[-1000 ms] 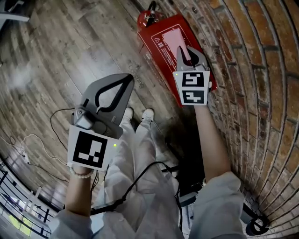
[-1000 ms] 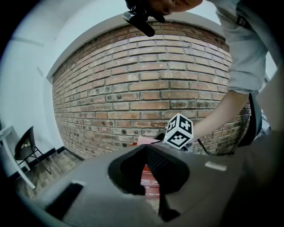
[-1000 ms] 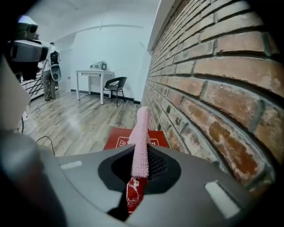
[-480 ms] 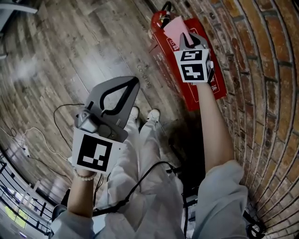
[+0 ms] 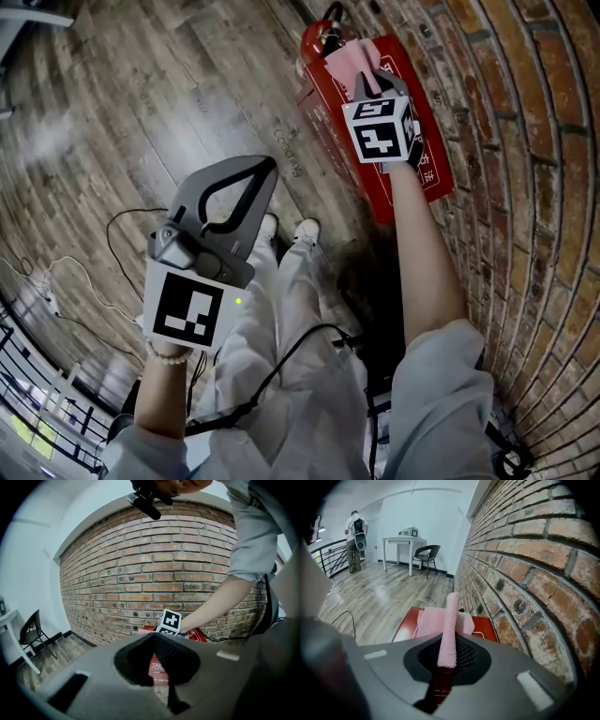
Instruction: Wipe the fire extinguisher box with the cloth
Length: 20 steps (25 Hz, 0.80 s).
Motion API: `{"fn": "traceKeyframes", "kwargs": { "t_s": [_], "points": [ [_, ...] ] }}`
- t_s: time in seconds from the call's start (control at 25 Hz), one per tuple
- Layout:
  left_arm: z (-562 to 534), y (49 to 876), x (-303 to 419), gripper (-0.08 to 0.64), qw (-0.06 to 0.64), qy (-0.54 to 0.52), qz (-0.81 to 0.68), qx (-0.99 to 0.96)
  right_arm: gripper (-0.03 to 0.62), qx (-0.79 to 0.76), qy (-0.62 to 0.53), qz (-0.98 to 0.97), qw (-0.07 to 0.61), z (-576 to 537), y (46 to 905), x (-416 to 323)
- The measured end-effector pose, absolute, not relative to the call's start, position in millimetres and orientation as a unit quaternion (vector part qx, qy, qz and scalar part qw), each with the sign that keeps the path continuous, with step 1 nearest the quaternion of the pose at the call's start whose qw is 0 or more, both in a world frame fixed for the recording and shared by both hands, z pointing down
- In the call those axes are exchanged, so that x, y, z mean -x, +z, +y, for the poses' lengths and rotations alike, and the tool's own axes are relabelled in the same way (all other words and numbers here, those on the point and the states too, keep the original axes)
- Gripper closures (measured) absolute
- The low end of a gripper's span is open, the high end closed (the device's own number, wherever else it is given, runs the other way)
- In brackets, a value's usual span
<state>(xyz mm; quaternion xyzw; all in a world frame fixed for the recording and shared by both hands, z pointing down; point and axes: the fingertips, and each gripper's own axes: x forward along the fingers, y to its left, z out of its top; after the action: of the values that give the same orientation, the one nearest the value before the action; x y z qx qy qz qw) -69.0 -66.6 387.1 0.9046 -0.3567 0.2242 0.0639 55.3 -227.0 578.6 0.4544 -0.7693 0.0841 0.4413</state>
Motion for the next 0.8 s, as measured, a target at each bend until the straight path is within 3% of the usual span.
{"fn": "traceKeyframes", "kwargs": {
  "t_s": [0.8],
  "points": [
    [-62,386,32,0.563,0.062,0.221,-0.322,-0.918,0.575,-0.461,0.098,-0.764,0.441,-179,579,-91]
  ]
}}
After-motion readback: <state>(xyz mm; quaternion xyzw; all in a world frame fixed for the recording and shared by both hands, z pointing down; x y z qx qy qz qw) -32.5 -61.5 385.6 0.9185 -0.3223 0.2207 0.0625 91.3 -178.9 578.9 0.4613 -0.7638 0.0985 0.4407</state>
